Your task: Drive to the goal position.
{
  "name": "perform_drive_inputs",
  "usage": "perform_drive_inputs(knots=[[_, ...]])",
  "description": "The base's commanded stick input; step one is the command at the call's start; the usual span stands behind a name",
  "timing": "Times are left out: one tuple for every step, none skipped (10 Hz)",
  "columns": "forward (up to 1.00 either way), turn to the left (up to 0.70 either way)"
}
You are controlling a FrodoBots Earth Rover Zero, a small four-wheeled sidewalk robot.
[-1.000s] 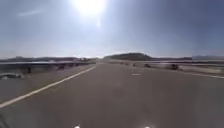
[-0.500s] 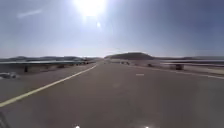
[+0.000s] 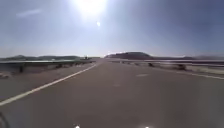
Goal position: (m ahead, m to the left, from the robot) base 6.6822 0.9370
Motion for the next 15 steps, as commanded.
perform_drive_inputs(knots=[[0.85,0.0],[0.85,0.0],[0.88,0.0],[1.0,0.0],[1.0,0.0],[1.0,0.0],[1.0,0.0],[1.0,0.0],[1.0,0.0],[1.0,0.0],[1.0,0.0],[1.0,0.0],[1.0,0.0],[1.0,0.0],[1.0,0.0]])
